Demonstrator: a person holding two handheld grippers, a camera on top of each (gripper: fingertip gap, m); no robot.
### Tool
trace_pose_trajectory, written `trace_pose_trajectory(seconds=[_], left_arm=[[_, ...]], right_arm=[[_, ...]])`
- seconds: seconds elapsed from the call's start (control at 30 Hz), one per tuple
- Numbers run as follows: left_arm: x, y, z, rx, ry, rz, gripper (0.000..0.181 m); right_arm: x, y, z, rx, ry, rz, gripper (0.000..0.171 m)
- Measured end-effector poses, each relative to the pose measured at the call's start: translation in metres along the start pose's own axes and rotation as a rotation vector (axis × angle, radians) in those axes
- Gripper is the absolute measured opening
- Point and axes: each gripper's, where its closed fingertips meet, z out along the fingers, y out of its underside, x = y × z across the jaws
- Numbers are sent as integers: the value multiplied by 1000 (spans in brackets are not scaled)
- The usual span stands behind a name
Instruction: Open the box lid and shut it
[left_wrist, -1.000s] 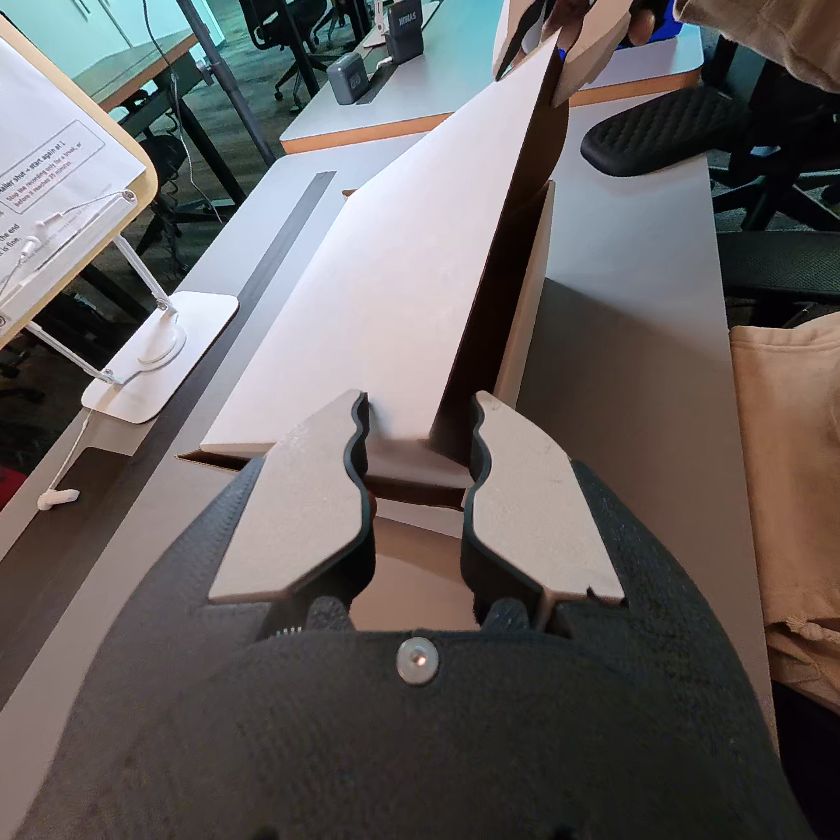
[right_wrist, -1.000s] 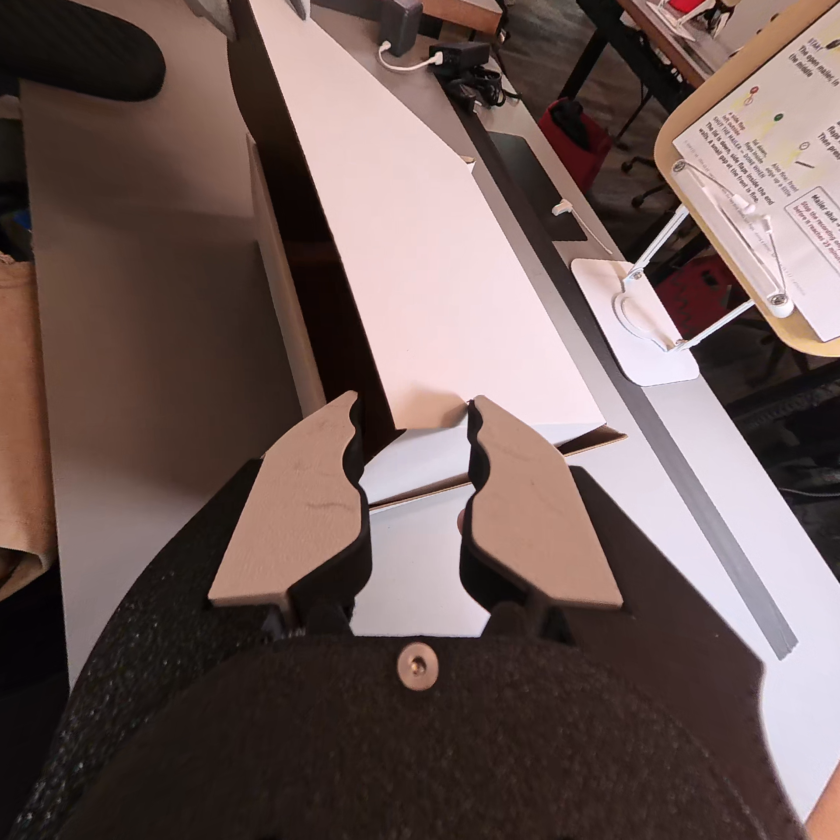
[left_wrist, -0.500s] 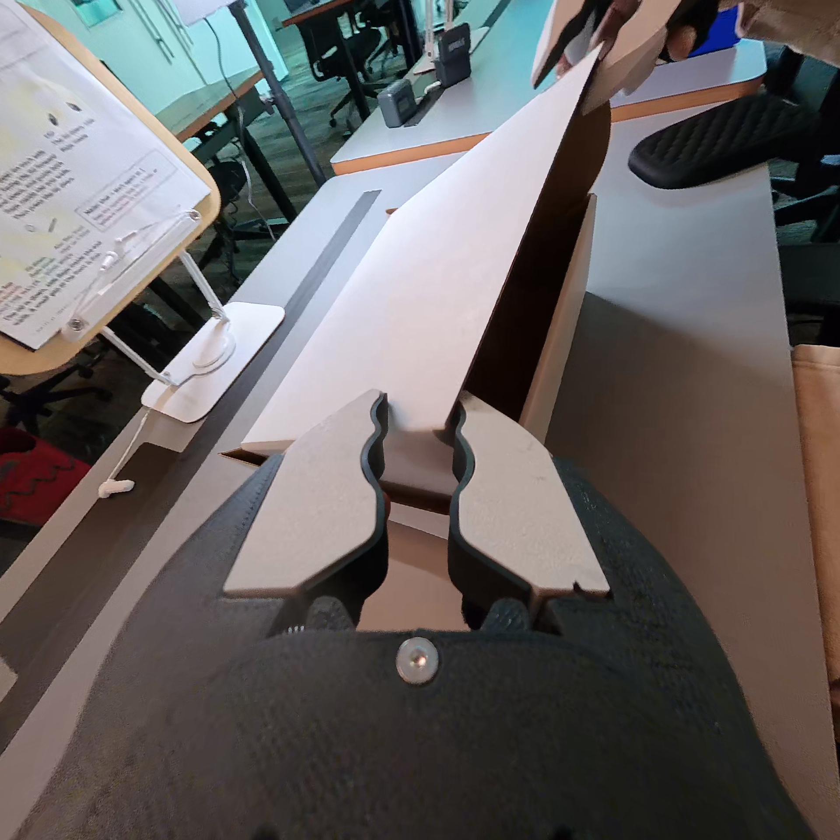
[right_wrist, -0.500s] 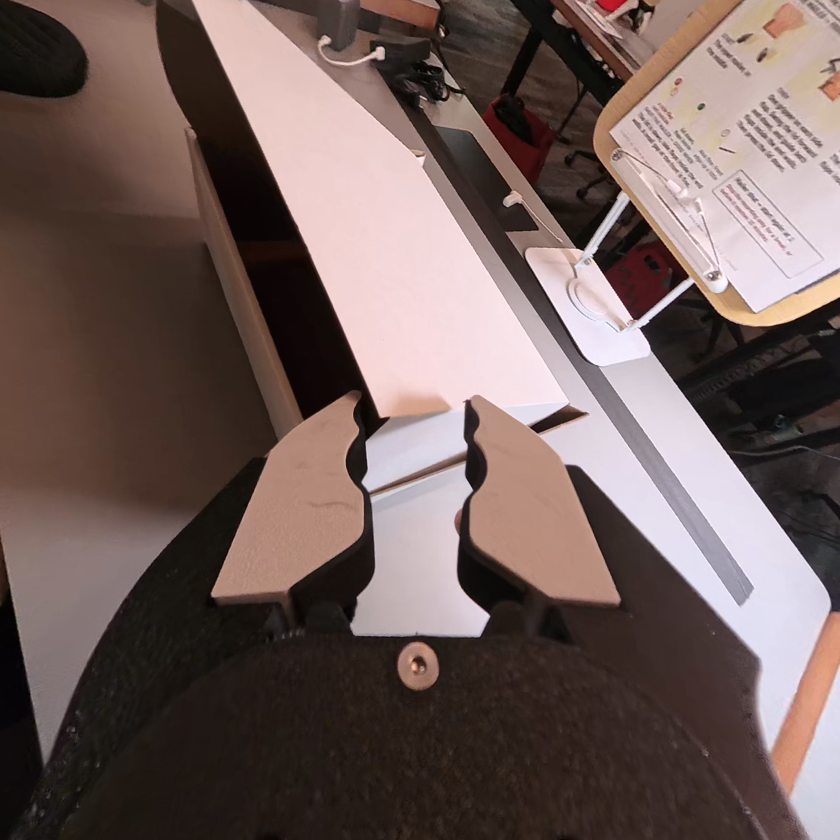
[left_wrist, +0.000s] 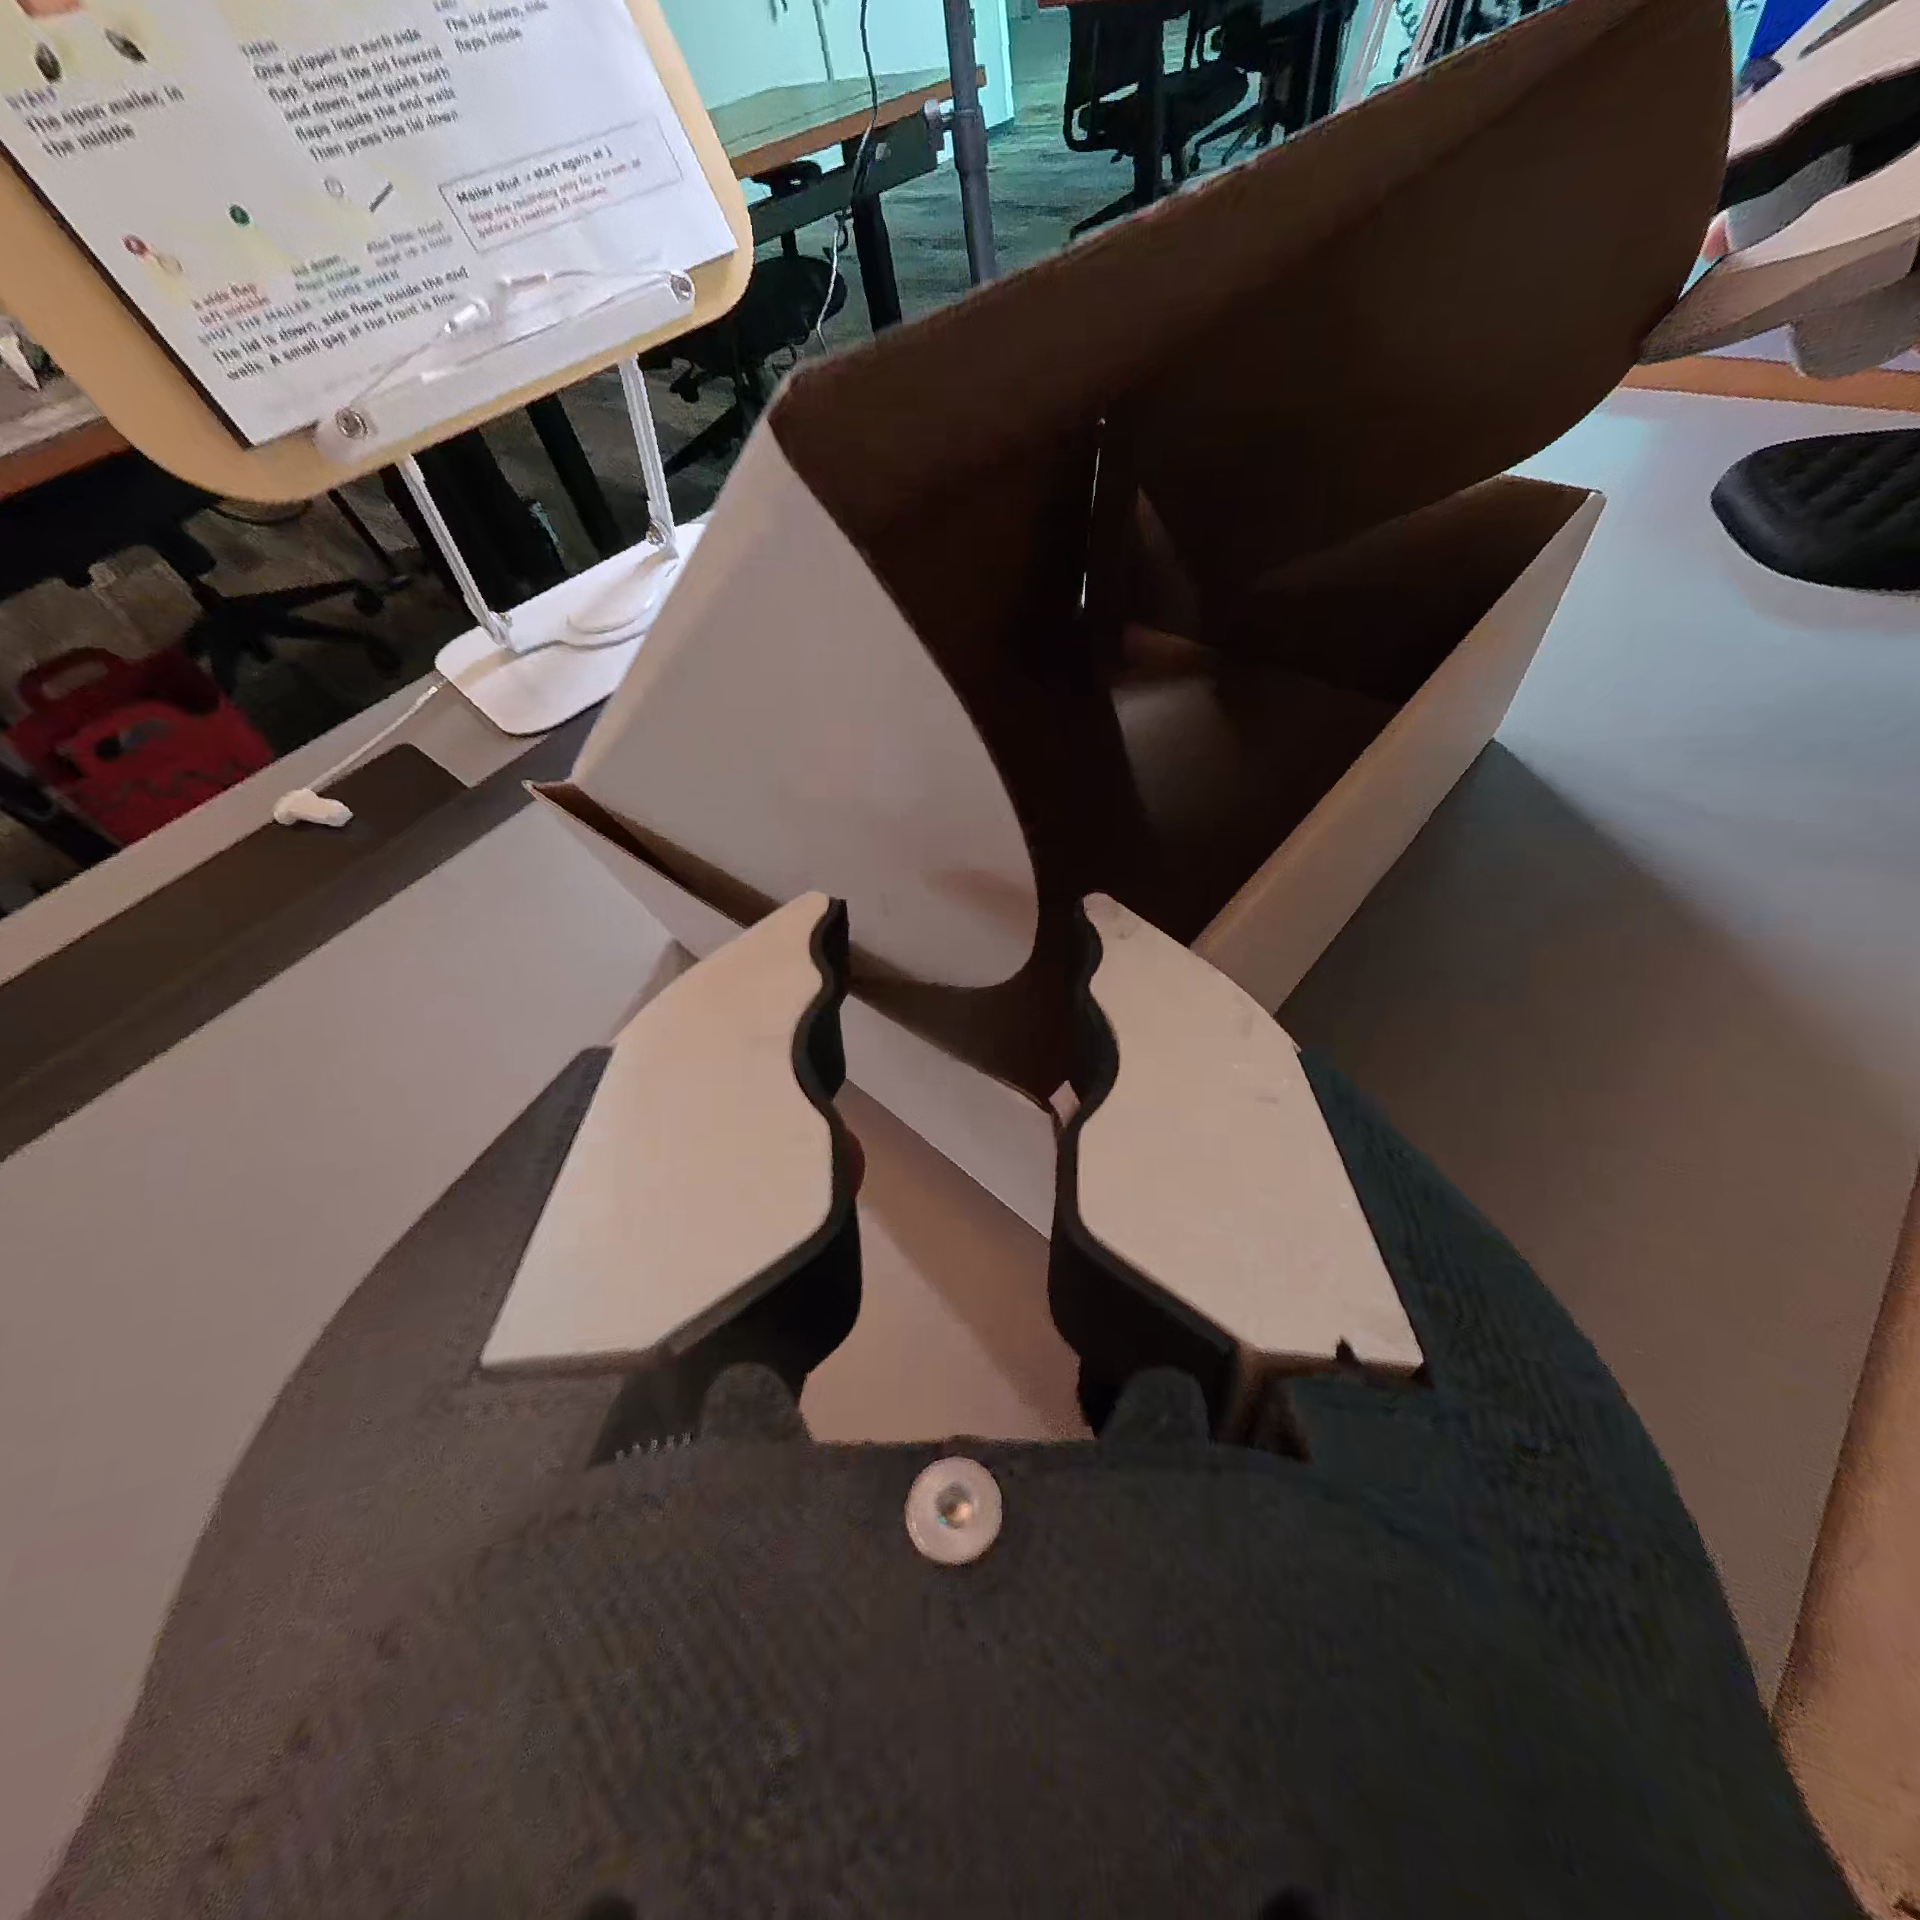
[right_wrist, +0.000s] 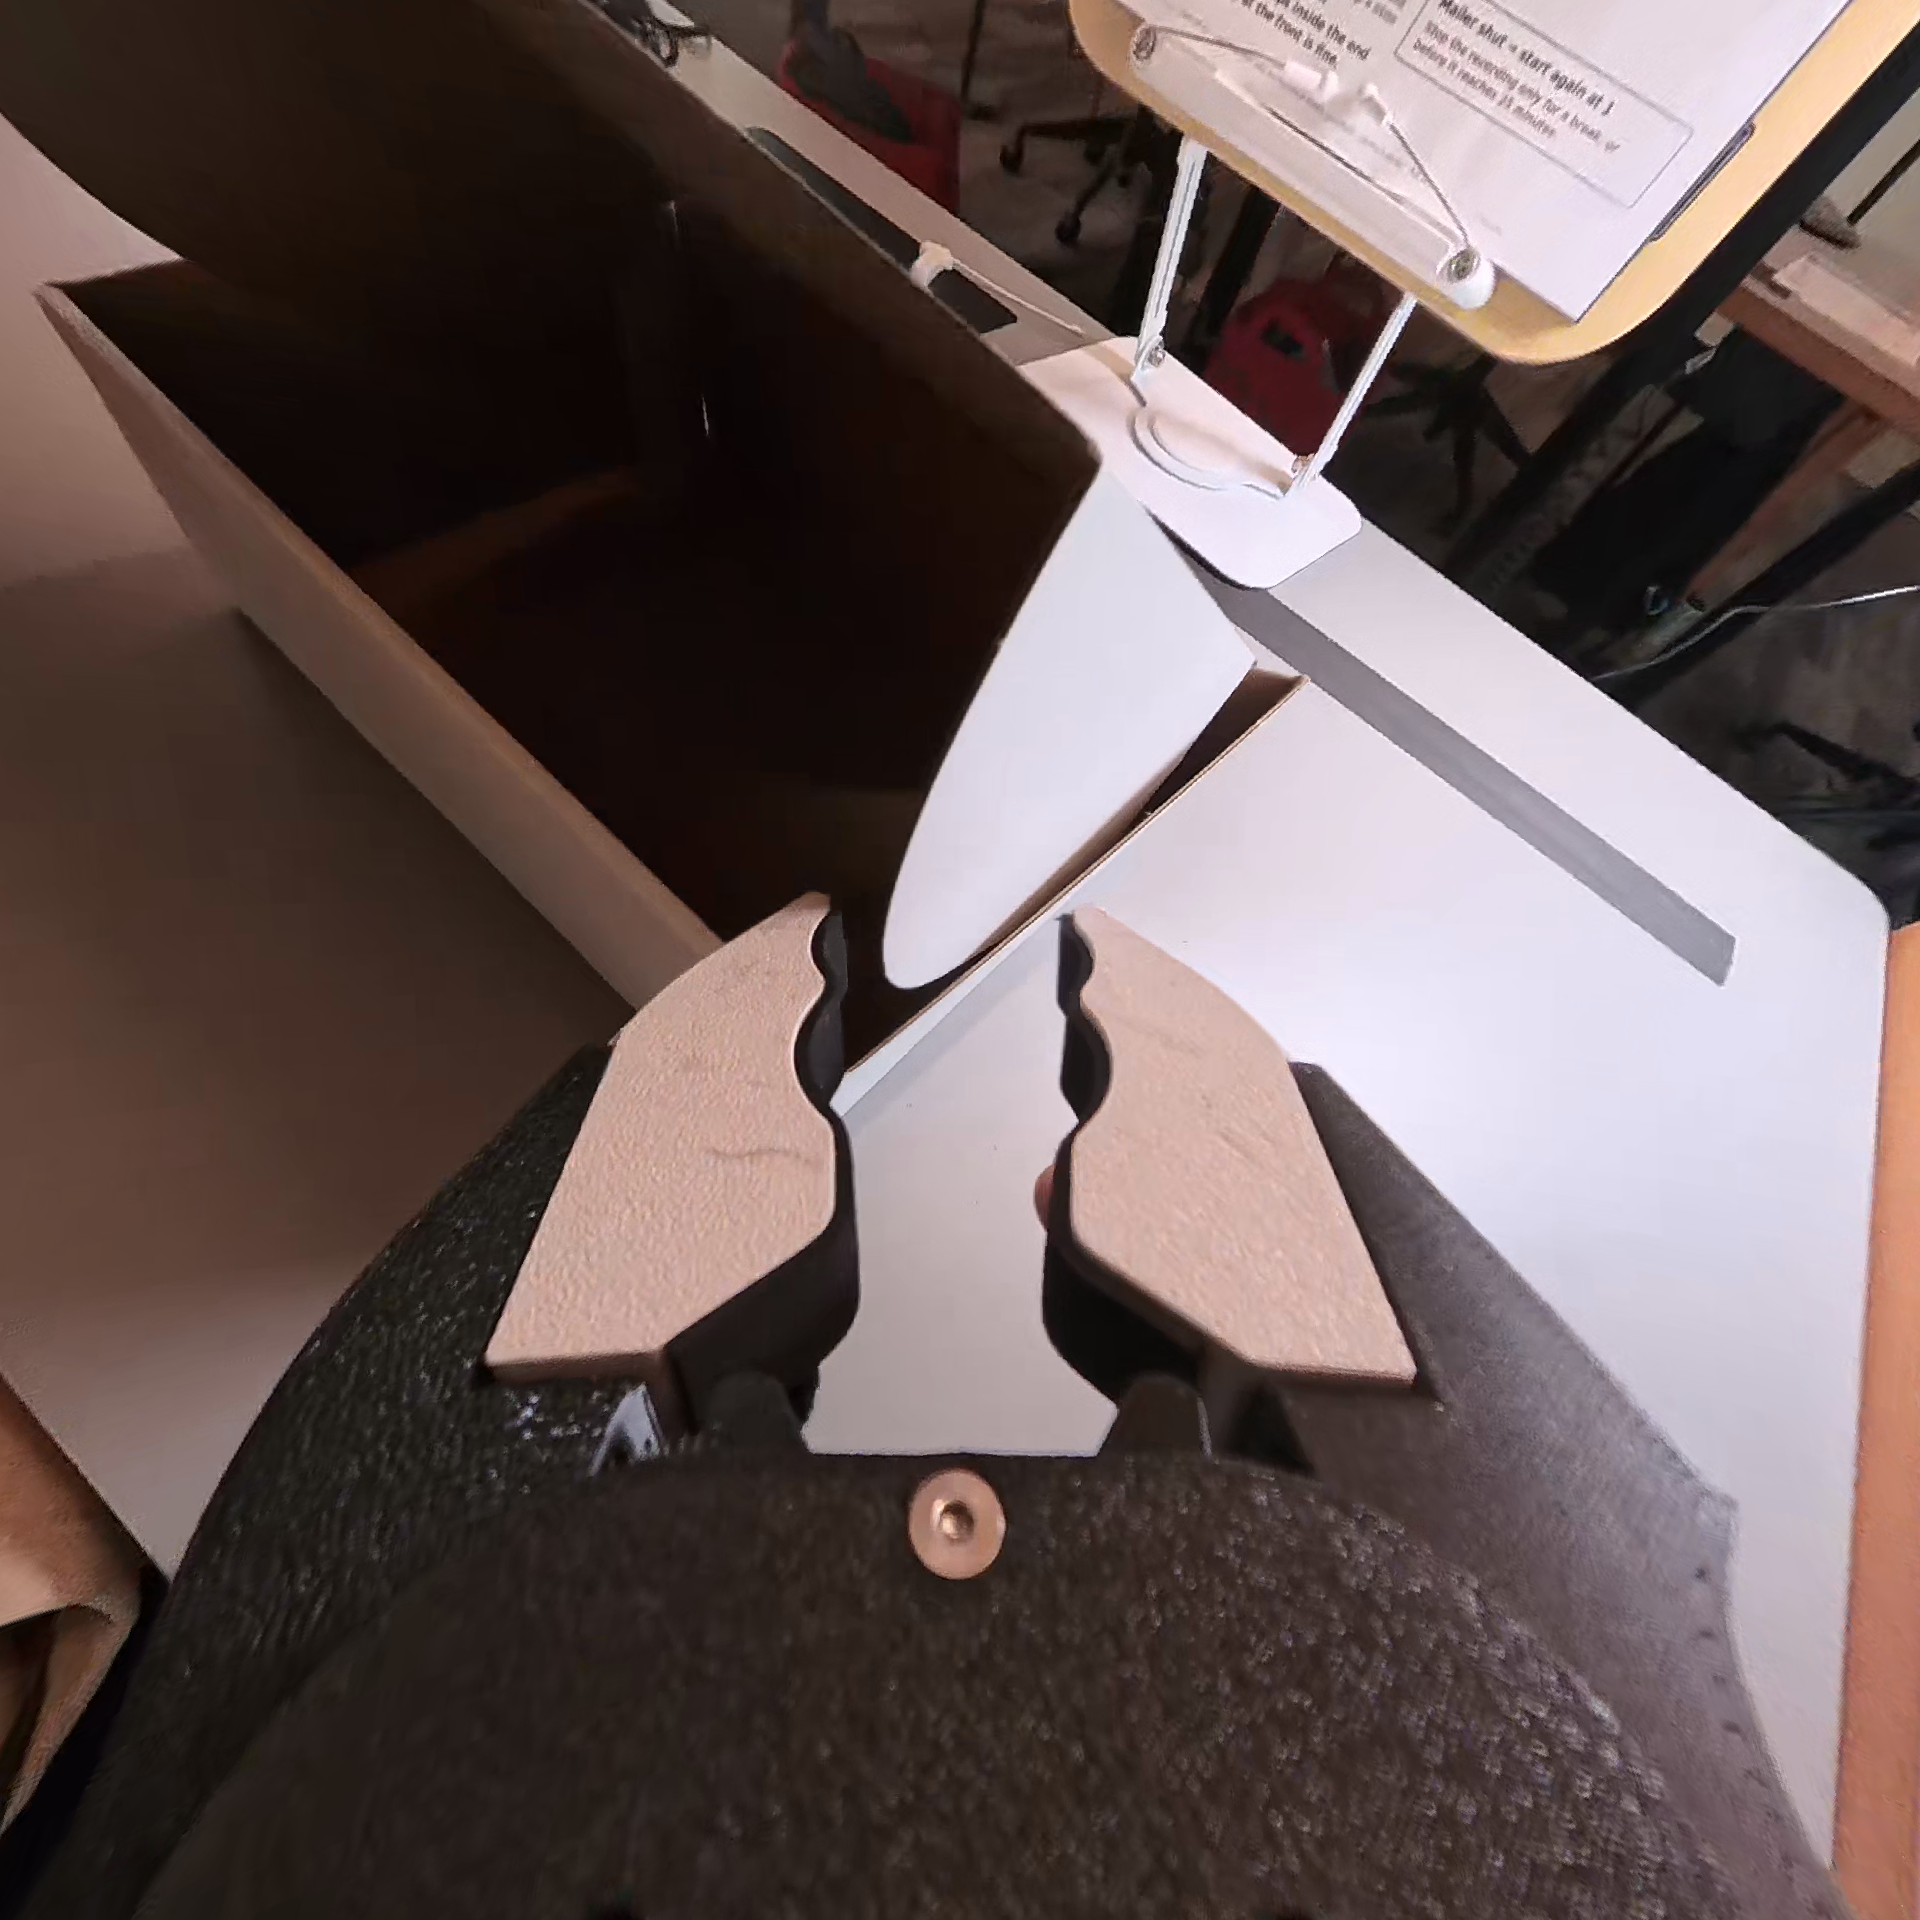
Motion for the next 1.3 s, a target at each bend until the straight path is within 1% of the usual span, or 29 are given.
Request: trace_pose_trajectory(seconds=[0.03, 0.23, 0.43, 0.53, 0.63, 0.8, 0.9, 1.0, 1.07, 1.2, 1.3], left_arm=[[0, 2, 1, -1, 0, -9, 39], [-3, -5, 2, 23, -30, -4, 32], [0, -17, 6, 57, -37, 10, 17], [1, -17, 8, 50, -43, 40, 12], [1, -17, 4, 55, -36, 38, 12], [-13, -40, -13, 123, -42, -6, 25], [-19, -57, -16, 149, -45, -4, 27], [-19, -63, -10, 132, -48, 1, 27], [-21, -60, -4, 106, -65, 3, 20], [-20, -47, 1, 95, -101, -3, 15], [-13, -24, 2, 73, -110, -6, 13]], right_arm=[[-1, 1, 1, 0, 3, 8, 36], [4, -10, -2, 37, 44, 44, 28], [2, -24, -2, 65, 53, 33, 9], [3, -25, -2, 65, 74, 6, 8], [2, -26, -4, 77, 53, 18, 11], [12, -41, -12, 115, 50, 34, 19], [16, -54, -13, 123, 61, 29, 19], [19, -63, -11, 126, 76, 26, 17], [19, -65, -8, 128, 70, 36, 10], [18, -56, -3, 134, 101, 57, 9], [9, -38, -1, 139, 109, 84, 9]])
